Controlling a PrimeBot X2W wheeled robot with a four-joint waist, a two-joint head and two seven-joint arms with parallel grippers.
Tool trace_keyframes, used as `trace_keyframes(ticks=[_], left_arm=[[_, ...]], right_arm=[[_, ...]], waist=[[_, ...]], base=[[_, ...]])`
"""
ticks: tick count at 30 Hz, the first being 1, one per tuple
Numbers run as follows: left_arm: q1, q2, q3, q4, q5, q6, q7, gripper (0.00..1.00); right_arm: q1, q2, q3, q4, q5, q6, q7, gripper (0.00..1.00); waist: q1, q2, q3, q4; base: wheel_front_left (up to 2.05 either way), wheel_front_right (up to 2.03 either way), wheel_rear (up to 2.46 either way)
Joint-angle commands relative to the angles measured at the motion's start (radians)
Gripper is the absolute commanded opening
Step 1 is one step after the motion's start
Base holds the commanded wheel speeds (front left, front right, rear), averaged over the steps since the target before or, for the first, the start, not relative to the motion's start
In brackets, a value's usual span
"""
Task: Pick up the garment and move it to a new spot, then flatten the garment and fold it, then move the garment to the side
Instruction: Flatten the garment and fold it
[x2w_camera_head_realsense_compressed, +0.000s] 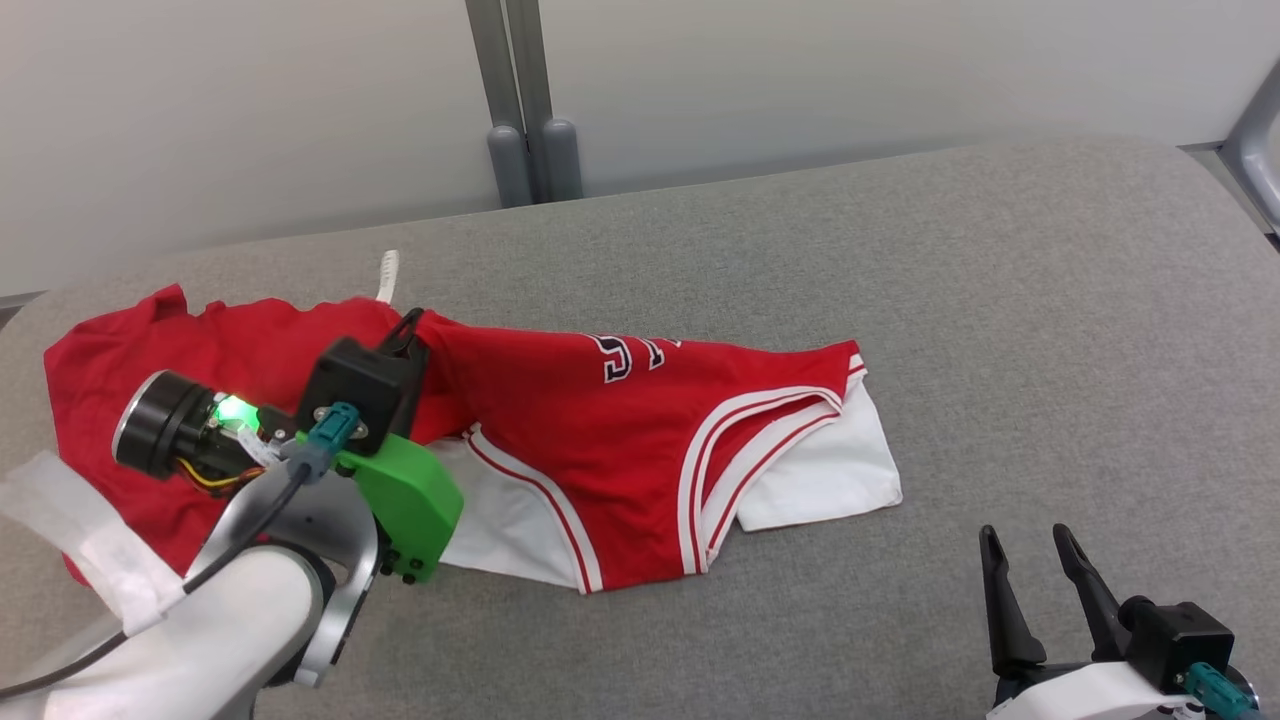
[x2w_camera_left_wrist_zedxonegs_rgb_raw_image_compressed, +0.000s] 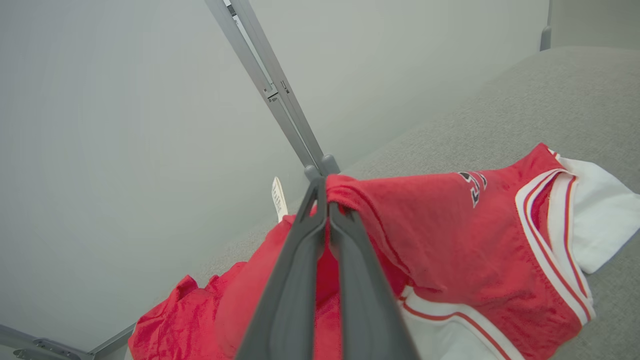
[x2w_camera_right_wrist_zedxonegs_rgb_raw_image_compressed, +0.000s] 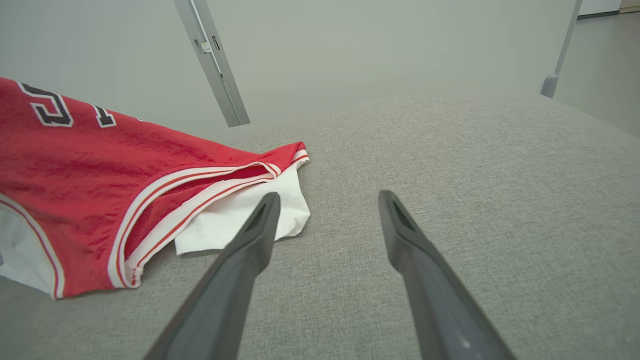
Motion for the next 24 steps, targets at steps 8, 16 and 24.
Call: trace_keyframes(ticks=[8,16,24], left_arm=[[0.132,-0.026,-0.089,0.001,-0.016,0.053,0.061,0.0],[0.366,-0.156,-0.045,0.207,-0.139,0.089,-0.17,0.73],[0.494,-0.186,0.023,0.282,-0.255,0.072,-0.257,1.0]], right_arm=[[0.018,-0.001,-0.002,0.0,0.018,0.0,-0.003,1.0],[0.009,-0.001,0.0,0.005,0.021,0.0,-0.003,1.0],[0.014,-0.001,-0.011,0.003,-0.005,0.0,-0.003,1.0]], waist=[[0.0,0.0,-0.003,-0.011],[0.0,0.0,0.006,-0.02],[0.0,0.0,-0.005,-0.006]], base=[[0.0,0.0,0.0],[0.0,0.0,0.0],[0.0,0.0,0.0]])
